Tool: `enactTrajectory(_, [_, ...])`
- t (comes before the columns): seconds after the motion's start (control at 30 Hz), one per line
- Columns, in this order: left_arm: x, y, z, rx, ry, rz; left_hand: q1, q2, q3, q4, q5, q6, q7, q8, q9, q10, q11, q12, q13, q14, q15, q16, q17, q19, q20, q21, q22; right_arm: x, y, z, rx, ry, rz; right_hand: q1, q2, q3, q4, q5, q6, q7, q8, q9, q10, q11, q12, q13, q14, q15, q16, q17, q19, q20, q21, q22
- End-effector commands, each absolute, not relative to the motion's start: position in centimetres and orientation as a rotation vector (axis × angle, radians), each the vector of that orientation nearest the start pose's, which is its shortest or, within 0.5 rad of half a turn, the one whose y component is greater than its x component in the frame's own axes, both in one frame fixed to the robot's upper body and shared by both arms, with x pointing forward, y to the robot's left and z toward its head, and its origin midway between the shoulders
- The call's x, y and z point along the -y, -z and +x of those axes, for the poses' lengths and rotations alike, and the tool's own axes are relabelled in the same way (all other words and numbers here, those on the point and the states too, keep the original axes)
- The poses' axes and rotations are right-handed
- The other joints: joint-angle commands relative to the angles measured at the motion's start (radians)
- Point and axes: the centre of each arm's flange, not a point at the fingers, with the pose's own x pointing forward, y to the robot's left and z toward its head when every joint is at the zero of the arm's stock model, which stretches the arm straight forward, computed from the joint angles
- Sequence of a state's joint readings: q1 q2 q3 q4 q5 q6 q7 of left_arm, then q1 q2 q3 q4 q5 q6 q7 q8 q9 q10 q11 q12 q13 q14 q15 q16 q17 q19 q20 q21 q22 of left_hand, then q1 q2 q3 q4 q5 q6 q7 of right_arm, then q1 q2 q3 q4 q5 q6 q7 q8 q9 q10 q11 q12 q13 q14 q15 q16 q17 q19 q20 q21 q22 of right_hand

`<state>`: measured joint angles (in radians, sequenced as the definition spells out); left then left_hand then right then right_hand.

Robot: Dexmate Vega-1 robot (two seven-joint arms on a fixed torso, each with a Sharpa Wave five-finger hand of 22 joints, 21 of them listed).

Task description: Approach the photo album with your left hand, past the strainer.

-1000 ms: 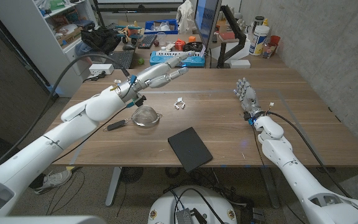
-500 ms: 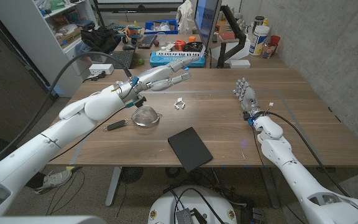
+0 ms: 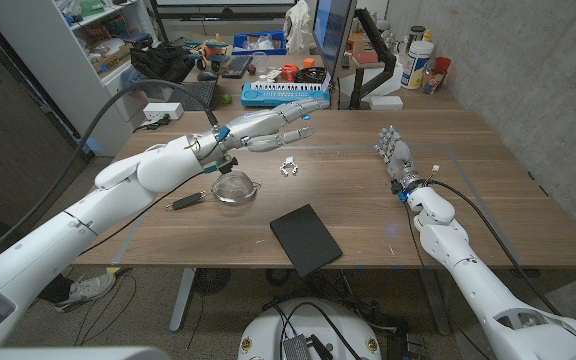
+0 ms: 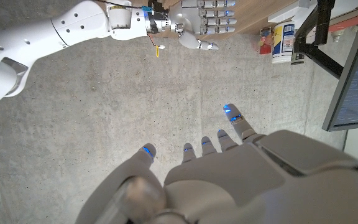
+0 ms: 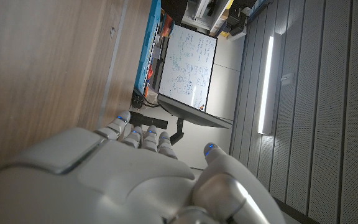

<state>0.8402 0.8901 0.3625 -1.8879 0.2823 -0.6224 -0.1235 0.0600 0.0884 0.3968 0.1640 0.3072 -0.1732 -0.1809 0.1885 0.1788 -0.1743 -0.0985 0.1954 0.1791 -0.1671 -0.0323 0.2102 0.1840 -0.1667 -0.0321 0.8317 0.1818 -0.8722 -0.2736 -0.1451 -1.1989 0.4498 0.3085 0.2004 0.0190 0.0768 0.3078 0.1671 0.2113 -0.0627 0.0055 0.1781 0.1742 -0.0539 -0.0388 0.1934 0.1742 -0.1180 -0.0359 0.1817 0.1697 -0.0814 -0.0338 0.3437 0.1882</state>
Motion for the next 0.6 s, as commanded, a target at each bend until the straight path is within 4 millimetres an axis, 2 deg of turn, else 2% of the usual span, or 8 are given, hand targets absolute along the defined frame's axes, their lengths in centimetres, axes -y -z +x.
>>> enactTrajectory(0.03, [-17.36,-7.29,46.15,1.298,0.555,1.372,0.009,0.045,-0.004,0.003,0.005,-0.079,-0.013,-0.001,0.005,-0.086,-0.007,-0.003,0.003,-0.165,-0.063,-0.002,0.002,-0.311,-0.010,-0.001,0.003,27.92,4.81,66.11,0.621,-0.226,0.083,0.001,0.092,-0.006,0.000,0.004,-0.006,-0.001,0.008,0.005,-0.005,0.000,0.004,0.003,-0.001,-0.016,0.003,0.004,0.005,-0.066,-0.001,0.002])
enactTrajectory(0.6, [-17.00,-6.60,45.85,1.273,0.609,1.449,0.008,0.043,-0.008,0.003,0.007,-0.085,-0.021,-0.002,0.006,-0.092,-0.011,-0.004,0.004,-0.166,-0.062,-0.004,0.003,-0.318,0.012,-0.009,0.003,27.69,4.94,66.21,0.618,-0.227,0.081,0.000,0.092,-0.007,0.000,0.004,-0.006,0.000,0.008,0.005,-0.005,-0.002,0.004,0.003,-0.002,-0.014,0.003,0.004,0.007,-0.066,-0.004,0.002])
